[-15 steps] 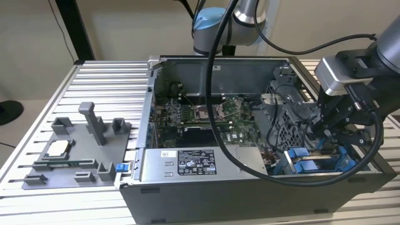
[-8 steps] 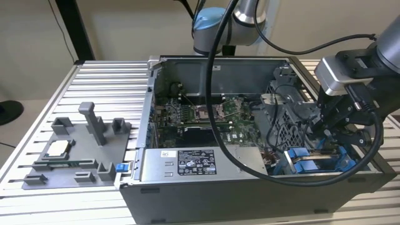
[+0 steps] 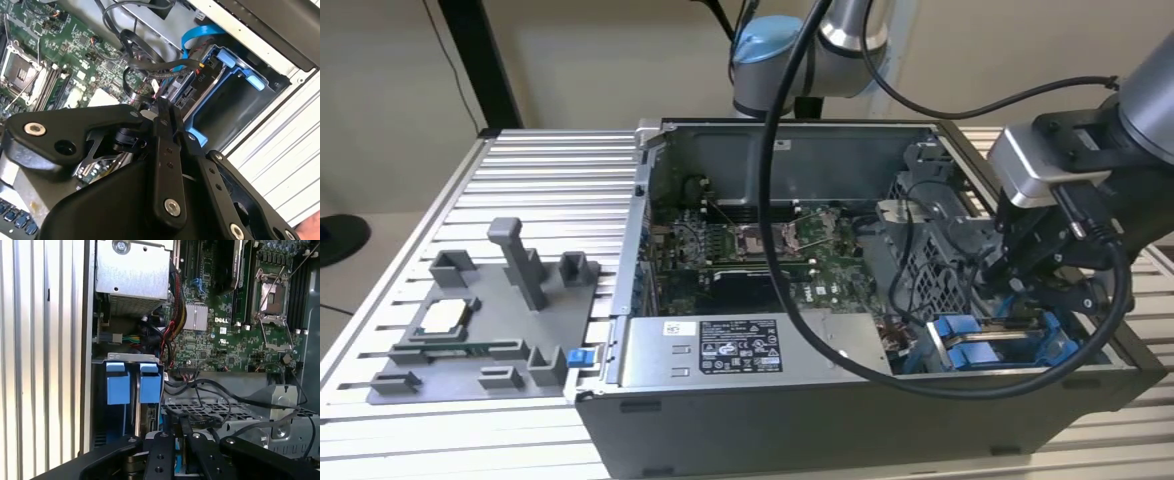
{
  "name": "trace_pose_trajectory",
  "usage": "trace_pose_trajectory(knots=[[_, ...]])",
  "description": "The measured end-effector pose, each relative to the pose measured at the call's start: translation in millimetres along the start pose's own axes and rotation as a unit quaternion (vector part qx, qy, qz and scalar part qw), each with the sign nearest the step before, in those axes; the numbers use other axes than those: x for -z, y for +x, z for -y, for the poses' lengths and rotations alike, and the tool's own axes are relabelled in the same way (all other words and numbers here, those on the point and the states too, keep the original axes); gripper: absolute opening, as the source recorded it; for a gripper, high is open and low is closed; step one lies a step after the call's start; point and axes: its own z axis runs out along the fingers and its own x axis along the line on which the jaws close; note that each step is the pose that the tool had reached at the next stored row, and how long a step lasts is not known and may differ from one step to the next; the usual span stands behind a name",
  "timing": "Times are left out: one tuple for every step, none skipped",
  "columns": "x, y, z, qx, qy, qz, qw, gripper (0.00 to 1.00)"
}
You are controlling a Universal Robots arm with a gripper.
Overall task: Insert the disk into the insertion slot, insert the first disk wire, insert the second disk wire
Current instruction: 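Insert the second disk wire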
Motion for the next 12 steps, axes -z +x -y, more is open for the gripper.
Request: trace_pose_trajectory(knots=[[-1.2, 0.0, 0.0, 0.0, 0.0008, 0.0, 1.0, 0.0], [-2.5, -0.1, 0.0, 0.0, 0.0017, -0.0001, 1.0, 0.0], [-3.9, -0.1, -0.1, 0.001, 0.0025, -0.0001, 1.0, 0.0], [-5.7, 0.0, -0.1, 0.001, 0.0032, -0.0001, 1.0, 0.0], [-7.4, 0.3, -0.1, 0.001, 0.0037, -0.0002, 1.0, 0.0], [-8.8, 0.7, -0.1, 0.001, 0.0039, -0.0004, 1.0, 0.0], [-9.9, 0.9, -0.2, 0.001, 0.0042, -0.0008, 1.0, 0.0], [-10.8, 1.2, -0.2, 0.001, 0.0044, -0.0011, 1.0, 0.0], [-11.5, 1.3, -0.2, 0.001, 0.0044, -0.0016, 1.0, 0.0], [-11.9, 1.5, -0.2, 0.001, 0.0045, -0.0024, 1.0, 0.0], [-12.0, 1.6, 0.0, 0.001, 0.0045, -0.0027, 1.0, 0.0], [-12.0, 1.5, 0.0, 0.001, 0.0044, -0.0027, 1.0, 0.0]])
